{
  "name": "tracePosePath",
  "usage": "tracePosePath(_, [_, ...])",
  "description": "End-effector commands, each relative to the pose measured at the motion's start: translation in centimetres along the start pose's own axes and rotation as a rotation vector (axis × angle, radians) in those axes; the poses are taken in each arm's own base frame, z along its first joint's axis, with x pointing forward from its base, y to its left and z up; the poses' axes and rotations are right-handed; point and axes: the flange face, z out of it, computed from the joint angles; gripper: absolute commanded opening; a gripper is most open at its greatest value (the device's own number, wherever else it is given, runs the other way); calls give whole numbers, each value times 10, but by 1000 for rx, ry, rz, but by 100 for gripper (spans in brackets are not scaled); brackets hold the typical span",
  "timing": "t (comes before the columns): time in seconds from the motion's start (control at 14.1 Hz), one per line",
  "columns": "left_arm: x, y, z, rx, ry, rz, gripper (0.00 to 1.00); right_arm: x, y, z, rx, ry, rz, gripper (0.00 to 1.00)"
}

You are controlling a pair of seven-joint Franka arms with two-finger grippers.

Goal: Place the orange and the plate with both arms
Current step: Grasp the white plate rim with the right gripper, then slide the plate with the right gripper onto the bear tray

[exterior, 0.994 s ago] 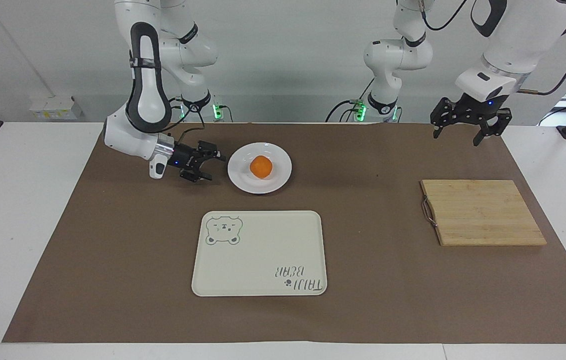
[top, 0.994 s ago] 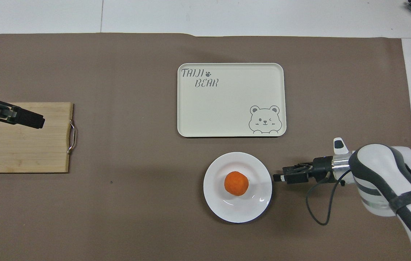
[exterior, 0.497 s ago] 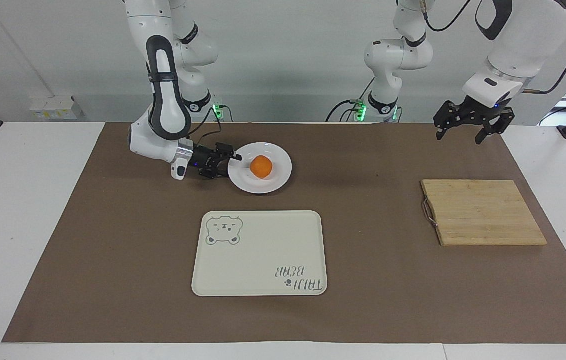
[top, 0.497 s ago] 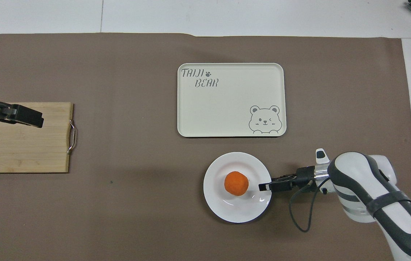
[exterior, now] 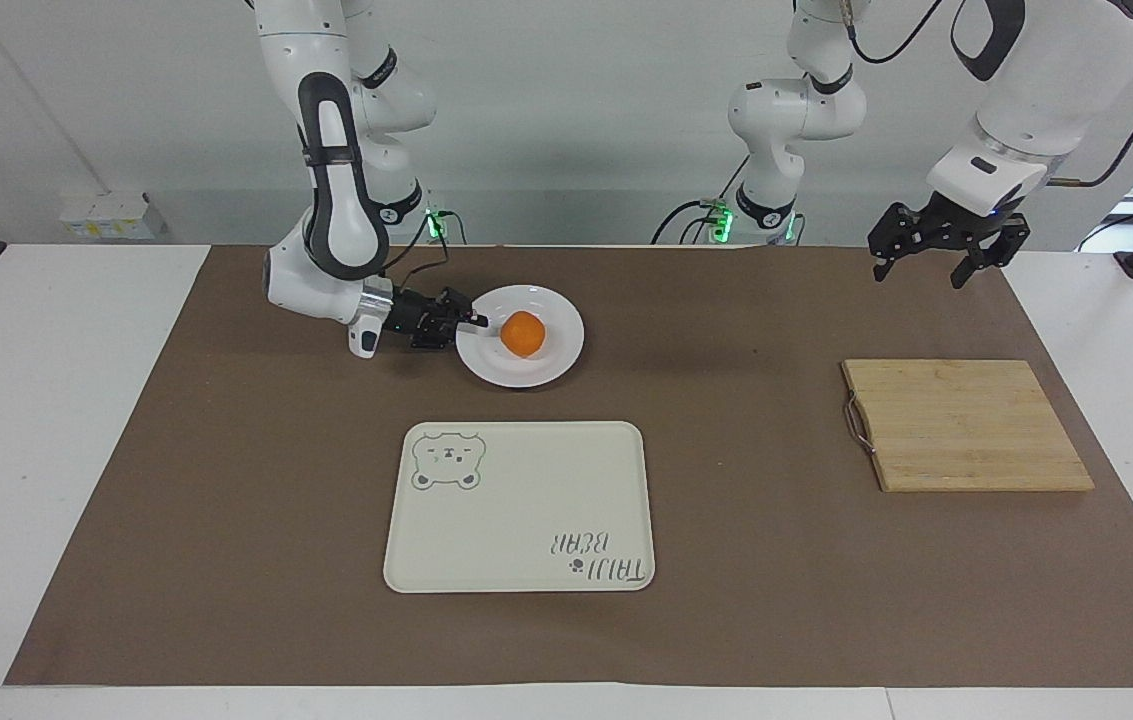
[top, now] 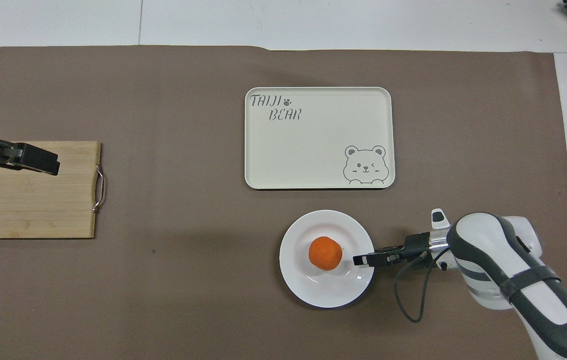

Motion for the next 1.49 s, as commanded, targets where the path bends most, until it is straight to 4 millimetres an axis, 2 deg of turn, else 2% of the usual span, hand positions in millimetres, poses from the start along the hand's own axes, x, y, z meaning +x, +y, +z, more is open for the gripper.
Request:
tracePosePath(0.0, [-1,0,-7,19,19,-6,100,-4,-4,-1,2,29,26,0])
tracePosePath(0.35, [-3,-3,-8,19,21,-11,100,0,-4,-2,14,29,32,0])
tracePosePath(0.57, [-3,-3,-8,19,21,-11,100,15,-15,-8,85,62,79,0])
tracePosePath(0.78, [-3,-3,-8,19,21,-11,100,29,-18,-12,100,64,114,0])
tracePosePath(0.99, [-3,-3,-8,19,21,-11,100,59,-22,-22,109,103,154,0])
tracePosePath(1.42, [-3,-3,-8,19,21,-11,100,143,-30,-58,90,185,226,0])
